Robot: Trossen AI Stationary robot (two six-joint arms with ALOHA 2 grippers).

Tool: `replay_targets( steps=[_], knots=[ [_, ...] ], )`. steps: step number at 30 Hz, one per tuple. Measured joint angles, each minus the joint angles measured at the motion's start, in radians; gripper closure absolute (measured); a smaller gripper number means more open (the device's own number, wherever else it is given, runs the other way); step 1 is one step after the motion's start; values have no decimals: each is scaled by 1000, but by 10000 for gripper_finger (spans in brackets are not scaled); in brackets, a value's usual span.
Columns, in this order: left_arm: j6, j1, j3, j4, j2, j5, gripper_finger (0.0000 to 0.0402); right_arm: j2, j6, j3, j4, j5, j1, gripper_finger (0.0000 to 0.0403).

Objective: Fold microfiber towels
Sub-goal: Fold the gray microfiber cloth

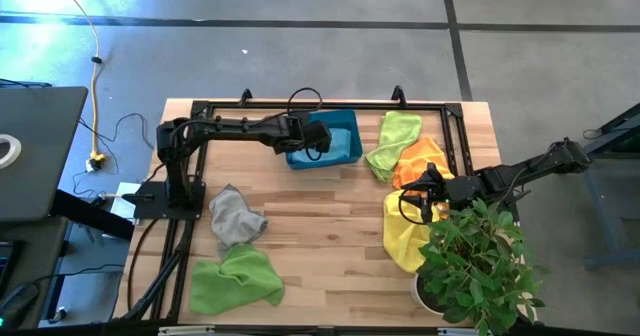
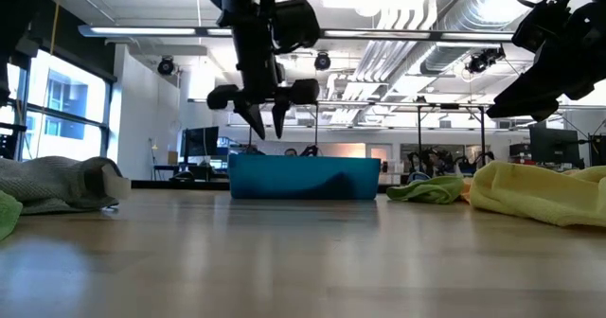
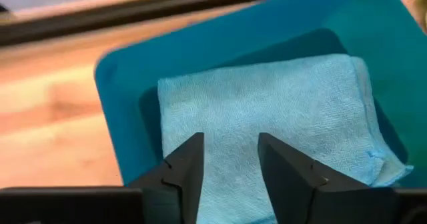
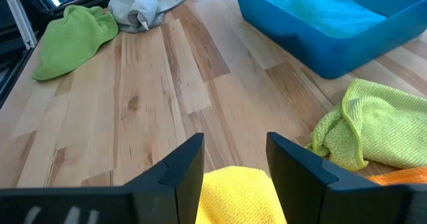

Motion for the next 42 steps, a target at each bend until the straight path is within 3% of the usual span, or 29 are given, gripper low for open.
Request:
replay_targets(
  steps=[3,8,12,18,24,27,33,42],
  knots=[
    [73,-2,0,-7,-1,-4,253,0,0,0,0,0,0,249],
    [286,-48,1,-19,-44,146,250,0,0,0,0,0,0,249],
    [463,-186,1,-60,-53,243,254,0,0,0,0,0,0,249],
    [533,-457,-16,-239,-52,247,261,0,0,0,0,0,0,249],
    [278,-653,-55,-443,-52,169,252,0,0,0,0,0,0,249],
    [143,-699,-83,-525,-51,209,242,0,0,0,0,0,0,249],
    [-65,-692,-151,-577,-51,422,223,0,0,0,0,0,0,249],
    [-150,-667,-239,-491,-50,408,203,0,0,0,0,0,0,249]
  ],
)
